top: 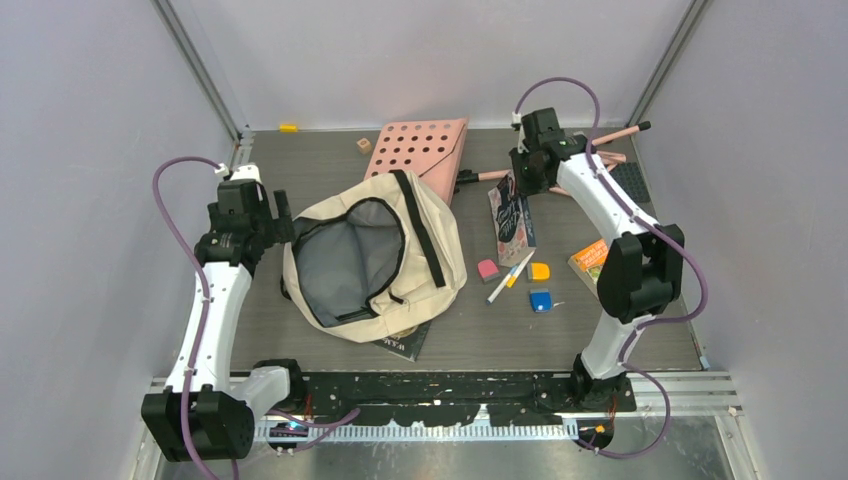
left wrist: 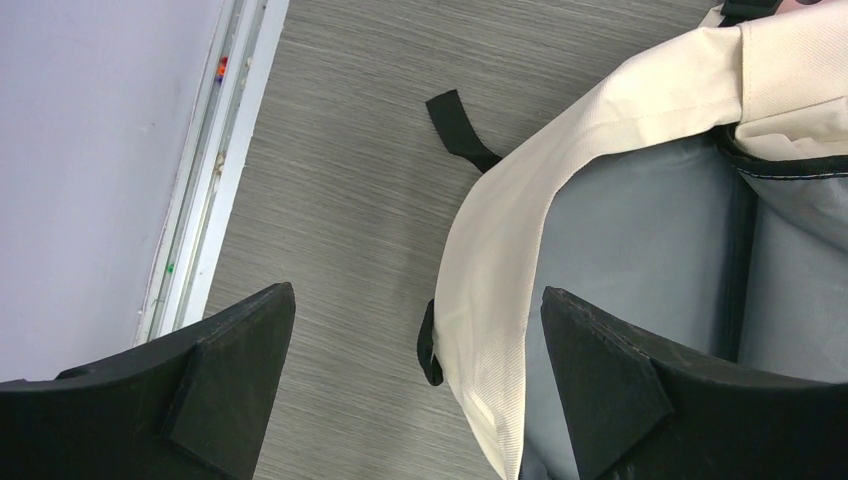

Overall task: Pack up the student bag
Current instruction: Pick up the book from the center of the board.

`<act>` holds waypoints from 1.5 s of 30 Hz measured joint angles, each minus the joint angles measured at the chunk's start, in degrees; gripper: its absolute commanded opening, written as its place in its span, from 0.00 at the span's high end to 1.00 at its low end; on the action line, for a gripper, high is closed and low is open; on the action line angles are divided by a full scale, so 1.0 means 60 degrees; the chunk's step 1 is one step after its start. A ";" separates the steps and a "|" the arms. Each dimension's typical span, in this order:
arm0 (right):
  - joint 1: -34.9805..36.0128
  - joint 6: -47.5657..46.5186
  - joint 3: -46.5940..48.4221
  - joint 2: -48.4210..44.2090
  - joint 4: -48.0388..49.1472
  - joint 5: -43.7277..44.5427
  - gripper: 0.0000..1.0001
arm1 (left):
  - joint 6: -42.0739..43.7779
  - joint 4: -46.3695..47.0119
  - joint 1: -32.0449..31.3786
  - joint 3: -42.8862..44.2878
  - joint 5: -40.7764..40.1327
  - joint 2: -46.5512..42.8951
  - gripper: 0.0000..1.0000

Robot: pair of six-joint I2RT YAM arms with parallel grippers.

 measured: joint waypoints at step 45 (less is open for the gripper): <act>0.0860 0.0361 -0.0036 0.1530 0.0492 0.0594 0.99 | -0.0029 0.0022 -0.0157 0.0000 0.0492 0.0087 0.04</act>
